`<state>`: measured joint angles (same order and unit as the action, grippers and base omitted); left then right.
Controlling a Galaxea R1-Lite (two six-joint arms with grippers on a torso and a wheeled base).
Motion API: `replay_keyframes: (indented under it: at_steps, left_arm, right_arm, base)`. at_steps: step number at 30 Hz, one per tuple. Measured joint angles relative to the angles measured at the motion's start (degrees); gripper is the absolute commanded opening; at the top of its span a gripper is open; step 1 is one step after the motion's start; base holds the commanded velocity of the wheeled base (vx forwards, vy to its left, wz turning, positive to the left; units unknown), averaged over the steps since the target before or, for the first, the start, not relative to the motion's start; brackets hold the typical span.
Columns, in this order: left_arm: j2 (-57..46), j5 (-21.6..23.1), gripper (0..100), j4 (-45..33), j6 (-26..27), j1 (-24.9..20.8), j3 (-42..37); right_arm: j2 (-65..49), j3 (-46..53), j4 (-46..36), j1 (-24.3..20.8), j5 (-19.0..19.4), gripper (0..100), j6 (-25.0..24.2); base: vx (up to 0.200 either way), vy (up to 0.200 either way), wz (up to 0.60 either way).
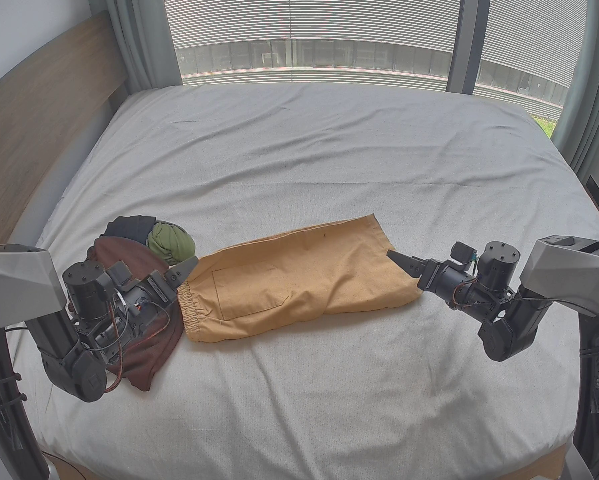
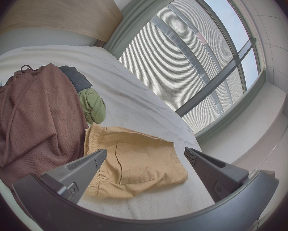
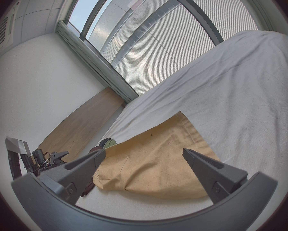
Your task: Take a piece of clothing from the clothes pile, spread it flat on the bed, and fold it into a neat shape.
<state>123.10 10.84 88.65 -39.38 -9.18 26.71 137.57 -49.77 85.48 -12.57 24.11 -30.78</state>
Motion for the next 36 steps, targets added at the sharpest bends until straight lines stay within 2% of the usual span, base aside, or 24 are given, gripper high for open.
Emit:
replay_keyframes:
  at_steps: [8, 36]
  left_arm:
    - [0.2, 0.0, 100, 0.0, 3.4, -1.0, -0.9]
    - [4.7, 0.0, 100, 0.0, 3.8, -1.1, -0.6]
  right_arm:
    - [0.2, 0.7, -3.7, 0.3, 0.0, 100, 0.0]
    - [5.7, -0.9, -13.3, 2.5, -0.2, 100, 0.4]
  base:
    - [0.0, 0.0, 0.0]
    - [0.0, 0.0, 0.0]
